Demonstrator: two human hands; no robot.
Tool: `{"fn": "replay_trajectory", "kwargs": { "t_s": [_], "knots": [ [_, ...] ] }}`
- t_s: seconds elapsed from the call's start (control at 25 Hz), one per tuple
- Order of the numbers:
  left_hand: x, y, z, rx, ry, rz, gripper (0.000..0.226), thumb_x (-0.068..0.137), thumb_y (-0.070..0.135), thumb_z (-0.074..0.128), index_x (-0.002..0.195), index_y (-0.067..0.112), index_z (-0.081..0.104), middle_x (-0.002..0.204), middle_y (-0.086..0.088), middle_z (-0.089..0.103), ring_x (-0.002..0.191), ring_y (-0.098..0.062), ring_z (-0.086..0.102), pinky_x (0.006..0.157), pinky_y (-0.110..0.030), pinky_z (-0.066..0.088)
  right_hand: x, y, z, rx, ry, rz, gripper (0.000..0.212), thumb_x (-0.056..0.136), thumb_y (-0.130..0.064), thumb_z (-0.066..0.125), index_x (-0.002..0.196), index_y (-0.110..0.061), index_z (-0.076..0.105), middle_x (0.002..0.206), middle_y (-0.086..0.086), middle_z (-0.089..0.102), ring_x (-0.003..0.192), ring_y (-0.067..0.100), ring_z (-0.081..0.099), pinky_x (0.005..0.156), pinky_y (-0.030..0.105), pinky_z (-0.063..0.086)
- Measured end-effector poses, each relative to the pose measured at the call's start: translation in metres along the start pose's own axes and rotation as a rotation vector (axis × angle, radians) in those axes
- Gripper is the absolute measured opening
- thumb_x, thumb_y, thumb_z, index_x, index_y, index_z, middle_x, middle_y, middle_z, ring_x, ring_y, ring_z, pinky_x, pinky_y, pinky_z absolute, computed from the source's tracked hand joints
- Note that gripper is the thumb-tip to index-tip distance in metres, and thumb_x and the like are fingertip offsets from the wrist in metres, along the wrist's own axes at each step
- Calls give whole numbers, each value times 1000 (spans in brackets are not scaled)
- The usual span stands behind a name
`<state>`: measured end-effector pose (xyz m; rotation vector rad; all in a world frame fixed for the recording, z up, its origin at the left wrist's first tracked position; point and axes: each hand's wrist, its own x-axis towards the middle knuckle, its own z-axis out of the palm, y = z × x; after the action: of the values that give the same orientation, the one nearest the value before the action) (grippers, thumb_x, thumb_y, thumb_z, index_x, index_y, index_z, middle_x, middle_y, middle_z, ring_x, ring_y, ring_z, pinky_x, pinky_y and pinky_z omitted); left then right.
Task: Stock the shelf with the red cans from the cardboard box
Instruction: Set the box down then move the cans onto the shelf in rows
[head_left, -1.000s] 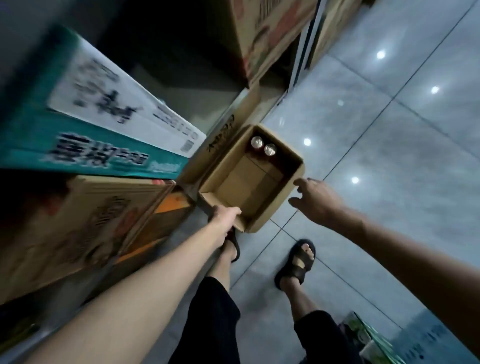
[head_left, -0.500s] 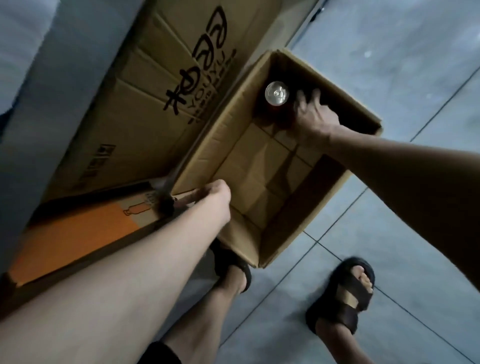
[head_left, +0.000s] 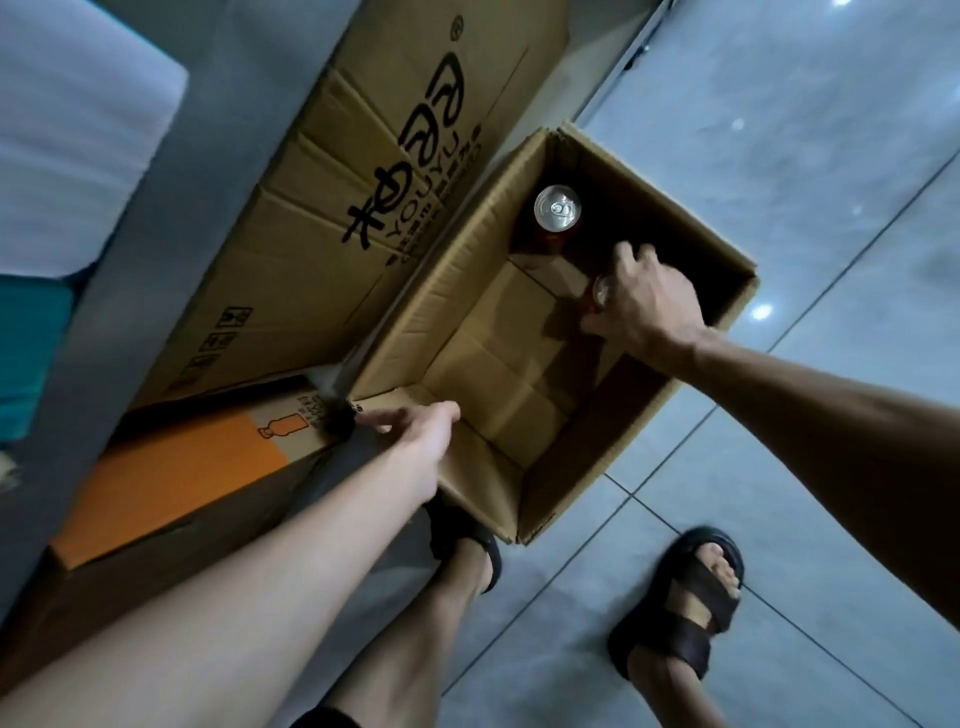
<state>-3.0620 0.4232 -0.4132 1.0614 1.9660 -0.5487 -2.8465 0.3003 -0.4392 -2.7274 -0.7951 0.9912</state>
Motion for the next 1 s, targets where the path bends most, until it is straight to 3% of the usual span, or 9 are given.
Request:
{"fn": "replay_trajectory", "kwargs": {
  "t_s": [0.12, 0.24, 0.32, 0.44, 0.52, 0.64, 0.76, 0.88, 1.0],
  "knots": [
    [-50, -12, -23, 103, -70, 221, 91, 86, 24, 66, 156, 17, 8, 157, -16, 26, 140, -33, 34, 115, -42, 30, -60, 0, -32, 406, -128, 75, 65, 66, -54, 71, 116, -16, 52, 104, 7, 61, 87, 25, 60, 68, 31, 48],
    [-142, -1, -49, 250, -352, 607, 107, 73, 10, 80, 155, 25, 13, 154, -5, 35, 140, -21, 37, 116, -37, 32, -126, -14, -92, 766, -266, 102, 50, 64, -51, 66, 102, -18, 59, 90, -2, 64, 78, 14, 60, 63, 30, 48],
    [-215, 8, -74, 383, -518, 804, 105, 58, 22, 88, 147, 25, 33, 137, 0, 54, 125, -15, 52, 106, -32, 44, -171, -29, -150, 911, -332, 54, 42, 65, -45, 66, 97, -18, 63, 80, -6, 62, 72, 9, 57, 62, 27, 42],
    [-313, 23, -127, 385, -569, 867, 78, 51, 39, 86, 121, 29, 53, 108, 7, 68, 101, -12, 65, 90, -27, 52, -234, -52, -253, 998, -361, -59, 39, 65, -37, 66, 99, -19, 66, 81, -8, 65, 71, 2, 60, 62, 17, 43],
    [-379, 30, -168, 310, -649, 872, 72, 51, 46, 86, 115, 28, 57, 105, 6, 70, 98, -11, 66, 88, -25, 53, -273, -68, -325, 1026, -363, -130, 42, 67, -33, 65, 107, -21, 68, 84, -10, 69, 70, -4, 63, 57, 8, 43],
    [-480, 30, -239, 133, -774, 915, 78, 48, 55, 87, 117, 29, 60, 109, 9, 71, 104, -5, 66, 88, -18, 52, -339, -102, -430, 996, -373, -222, 47, 71, -36, 63, 117, -26, 66, 97, -6, 72, 79, 2, 68, 60, 9, 47],
    [-562, 21, -304, -7, -764, 997, 71, 59, 50, 84, 124, 33, 58, 118, 8, 70, 111, -8, 66, 93, -24, 52, -393, -145, -518, 947, -363, -305, 54, 71, -50, 65, 122, -30, 61, 104, 1, 69, 75, 1, 67, 56, 10, 47],
    [-622, -5, -364, -165, -637, 1003, 67, 57, 49, 80, 119, 34, 58, 109, 8, 71, 100, -7, 69, 72, -16, 54, -446, -196, -567, 913, -378, -346, 68, 65, -64, 71, 123, -30, 57, 110, 2, 67, 81, 7, 67, 58, 14, 48],
    [-658, -33, -416, -288, -491, 1060, 57, 61, 46, 81, 111, 46, 54, 104, 20, 70, 96, 4, 67, 70, -10, 53, -493, -247, -587, 922, -409, -407, 64, 68, -55, 81, 121, -32, 54, 108, -6, 70, 86, 5, 71, 64, 15, 54]
  ]
}}
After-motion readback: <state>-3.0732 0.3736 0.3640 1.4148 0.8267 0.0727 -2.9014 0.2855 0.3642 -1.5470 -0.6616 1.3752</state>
